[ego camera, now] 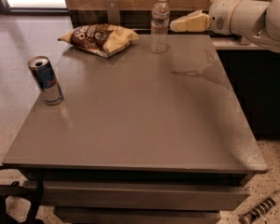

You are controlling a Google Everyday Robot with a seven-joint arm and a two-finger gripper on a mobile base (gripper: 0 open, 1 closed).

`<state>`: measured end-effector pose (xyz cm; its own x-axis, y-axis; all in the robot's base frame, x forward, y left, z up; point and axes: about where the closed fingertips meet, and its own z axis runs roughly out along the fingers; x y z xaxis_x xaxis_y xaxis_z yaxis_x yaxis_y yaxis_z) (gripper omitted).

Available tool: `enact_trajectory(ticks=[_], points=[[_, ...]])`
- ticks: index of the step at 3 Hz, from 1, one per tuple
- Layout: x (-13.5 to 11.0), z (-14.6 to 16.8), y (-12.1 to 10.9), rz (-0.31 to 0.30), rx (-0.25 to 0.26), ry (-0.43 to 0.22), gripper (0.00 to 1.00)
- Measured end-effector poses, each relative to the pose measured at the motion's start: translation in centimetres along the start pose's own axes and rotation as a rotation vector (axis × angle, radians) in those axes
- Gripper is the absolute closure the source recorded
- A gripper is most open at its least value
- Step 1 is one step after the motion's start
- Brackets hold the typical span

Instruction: Move water bottle near redbull can

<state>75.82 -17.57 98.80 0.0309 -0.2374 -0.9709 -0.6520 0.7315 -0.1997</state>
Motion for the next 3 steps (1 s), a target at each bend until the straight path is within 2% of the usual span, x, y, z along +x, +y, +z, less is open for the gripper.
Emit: enact_trajectory(ticks=[3], points=[[2.4, 9.5, 0.1, 0.088, -0.137, -0.105, 0.0]])
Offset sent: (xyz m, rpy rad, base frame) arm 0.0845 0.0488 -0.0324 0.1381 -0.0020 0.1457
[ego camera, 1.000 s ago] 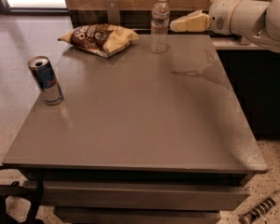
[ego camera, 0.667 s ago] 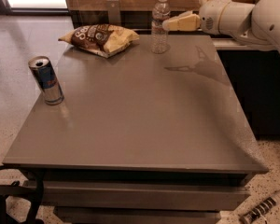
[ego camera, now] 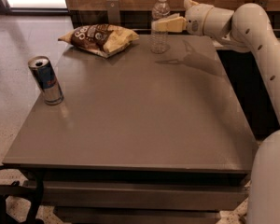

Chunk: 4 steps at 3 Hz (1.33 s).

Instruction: Move water bottle near redbull can

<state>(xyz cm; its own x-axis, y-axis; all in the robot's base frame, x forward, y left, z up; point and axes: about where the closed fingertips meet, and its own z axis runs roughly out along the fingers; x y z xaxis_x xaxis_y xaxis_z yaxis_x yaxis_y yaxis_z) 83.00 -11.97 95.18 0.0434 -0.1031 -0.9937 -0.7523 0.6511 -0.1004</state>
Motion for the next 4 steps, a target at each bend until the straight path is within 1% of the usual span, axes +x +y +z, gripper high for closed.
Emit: enact_trajectory(ticks=[1, 2, 3, 4], points=[[1.39, 1.22, -0.06, 0.04, -0.014, -0.016, 0.02], [2.14, 1.54, -0.14, 0.062, -0.017, -0.008, 0.25], [2.13, 1.82, 0.08, 0.062, -0.021, -0.008, 0.46], [2.16, 2.12, 0.3, 0.063, -0.026, -0.008, 0.7]])
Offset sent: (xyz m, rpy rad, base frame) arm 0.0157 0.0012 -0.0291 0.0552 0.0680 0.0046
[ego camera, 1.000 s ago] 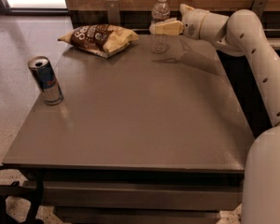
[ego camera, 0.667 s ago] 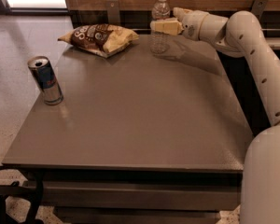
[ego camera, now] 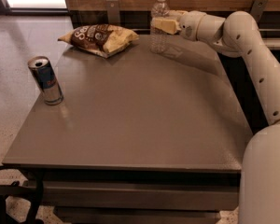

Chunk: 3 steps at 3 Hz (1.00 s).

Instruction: Move water bottle near redbull can

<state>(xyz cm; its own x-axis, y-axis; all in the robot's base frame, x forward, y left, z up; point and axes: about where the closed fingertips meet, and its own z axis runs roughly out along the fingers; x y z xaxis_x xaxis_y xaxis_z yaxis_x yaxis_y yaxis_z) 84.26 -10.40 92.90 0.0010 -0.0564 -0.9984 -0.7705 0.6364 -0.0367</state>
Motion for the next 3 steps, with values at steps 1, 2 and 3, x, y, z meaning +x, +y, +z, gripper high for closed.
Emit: enact_trajectory(ticks=[1, 2, 3], points=[[0.04, 0.27, 0.19, 0.001, -0.004, 0.0, 0.93], [-0.11, 0.46, 0.44, 0.001, -0.01, 0.001, 1.0], [-0.12, 0.46, 0.45, 0.001, -0.01, 0.001, 1.0]])
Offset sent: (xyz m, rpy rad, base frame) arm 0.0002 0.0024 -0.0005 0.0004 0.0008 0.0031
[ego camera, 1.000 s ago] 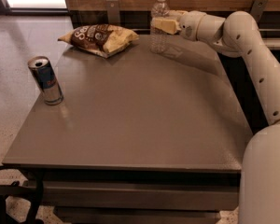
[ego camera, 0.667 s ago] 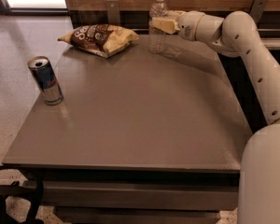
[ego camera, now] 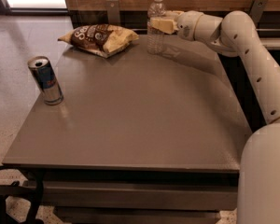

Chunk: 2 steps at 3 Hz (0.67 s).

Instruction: Move water bottle near redbull can

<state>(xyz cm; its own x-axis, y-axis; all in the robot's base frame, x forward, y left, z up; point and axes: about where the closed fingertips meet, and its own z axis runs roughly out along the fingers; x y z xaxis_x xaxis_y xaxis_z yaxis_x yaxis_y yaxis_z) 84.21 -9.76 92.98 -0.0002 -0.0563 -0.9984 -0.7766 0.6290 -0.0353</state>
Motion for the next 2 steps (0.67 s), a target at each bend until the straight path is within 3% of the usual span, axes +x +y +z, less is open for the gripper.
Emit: enact_trajectory(ticks=[1, 2], points=[[-2.7, -1.5, 1.7, -0.024, 0.004, 0.021, 1.0], [-6.5, -3.7, 6.2, -0.084, 0.007, 0.033, 1.0]])
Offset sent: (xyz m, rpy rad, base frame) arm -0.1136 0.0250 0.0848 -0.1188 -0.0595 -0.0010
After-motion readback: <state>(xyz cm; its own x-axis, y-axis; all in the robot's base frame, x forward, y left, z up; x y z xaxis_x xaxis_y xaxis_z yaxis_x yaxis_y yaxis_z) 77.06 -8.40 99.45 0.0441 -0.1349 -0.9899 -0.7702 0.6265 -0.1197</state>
